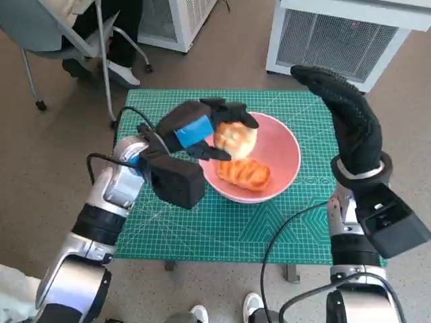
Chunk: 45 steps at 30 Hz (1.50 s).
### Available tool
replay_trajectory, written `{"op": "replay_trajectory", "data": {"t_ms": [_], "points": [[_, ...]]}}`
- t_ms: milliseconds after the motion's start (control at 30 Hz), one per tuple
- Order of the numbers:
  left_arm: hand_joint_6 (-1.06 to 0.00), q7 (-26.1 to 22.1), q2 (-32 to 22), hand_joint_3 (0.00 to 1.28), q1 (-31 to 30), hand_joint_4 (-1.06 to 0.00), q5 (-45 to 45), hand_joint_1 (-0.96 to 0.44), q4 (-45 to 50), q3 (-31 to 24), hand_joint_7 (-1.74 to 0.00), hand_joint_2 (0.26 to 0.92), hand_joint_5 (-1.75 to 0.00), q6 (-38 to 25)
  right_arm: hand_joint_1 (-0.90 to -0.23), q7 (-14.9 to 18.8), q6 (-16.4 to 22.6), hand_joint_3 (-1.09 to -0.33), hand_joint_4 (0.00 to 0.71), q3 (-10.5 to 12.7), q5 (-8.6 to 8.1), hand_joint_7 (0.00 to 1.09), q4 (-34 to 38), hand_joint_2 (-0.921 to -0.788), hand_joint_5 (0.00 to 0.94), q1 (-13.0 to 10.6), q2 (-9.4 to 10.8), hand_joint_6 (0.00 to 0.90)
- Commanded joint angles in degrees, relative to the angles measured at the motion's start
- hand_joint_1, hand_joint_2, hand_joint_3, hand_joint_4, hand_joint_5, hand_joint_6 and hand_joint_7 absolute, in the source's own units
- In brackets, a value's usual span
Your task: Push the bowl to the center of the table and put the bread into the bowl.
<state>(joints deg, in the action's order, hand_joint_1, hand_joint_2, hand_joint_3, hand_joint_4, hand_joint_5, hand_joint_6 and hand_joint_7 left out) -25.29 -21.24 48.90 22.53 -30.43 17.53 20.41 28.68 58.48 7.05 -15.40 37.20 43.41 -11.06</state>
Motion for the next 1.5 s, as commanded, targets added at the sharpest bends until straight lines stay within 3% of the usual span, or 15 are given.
{"op": "replay_trajectory", "data": {"t_ms": [33,333,500,833,1133,1500], "points": [[-0.26,-1.65,0.70,0.06,1.44,-0.18,-0.97,-0.35,0.67,0.16,-0.18,0.921,-0.01,-0.79,-0.546,-1.03,-0.67,-0.748,0.277,0.22,1.36,0.29,-0.65,-0.921,0.000,-1.71,-0.65,0.173],[-0.24,0.45,1.94,0.07,0.27,-0.14,-4.52,-0.41,-0.25,-2.87,-0.15,0.921,0.00,2.15,-0.548,-2.07,-1.15,-0.751,0.284,0.21,1.89,0.29,-1.31,-0.921,0.004,-1.76,-0.99,0.171],[-0.25,4.09,3.51,0.07,-1.18,-0.14,-8.71,-0.40,-1.12,-6.38,-0.14,0.921,0.00,7.21,-0.549,-2.31,-1.80,-0.750,0.286,0.25,1.87,0.29,-2.10,-0.921,0.004,-1.82,-1.13,0.172],[-0.31,12.28,9.92,0.18,-4.38,-0.26,-17.89,-0.39,-3.51,-13.50,-0.13,0.921,-0.04,19.16,-0.556,-2.28,-3.96,-0.741,0.284,0.42,0.95,0.29,-3.07,-0.921,0.002,-1.13,-1.53,0.181],[-0.34,11.51,13.17,0.30,-8.78,-0.32,-25.38,-0.37,1.73,-16.27,-0.14,0.921,-0.04,20.07,-0.554,-2.57,-6.13,-0.726,0.284,0.71,0.71,0.29,-4.45,-0.921,0.001,-0.28,-2.03,0.190],[-0.31,10.41,13.81,0.37,-12.77,-0.31,-28.93,-0.40,9.71,-16.83,-0.15,0.921,-0.01,18.37,-0.556,-4.53,-7.26,-0.729,0.286,0.71,2.56,0.28,-5.41,-0.921,0.002,0.67,-1.70,0.195]]}}
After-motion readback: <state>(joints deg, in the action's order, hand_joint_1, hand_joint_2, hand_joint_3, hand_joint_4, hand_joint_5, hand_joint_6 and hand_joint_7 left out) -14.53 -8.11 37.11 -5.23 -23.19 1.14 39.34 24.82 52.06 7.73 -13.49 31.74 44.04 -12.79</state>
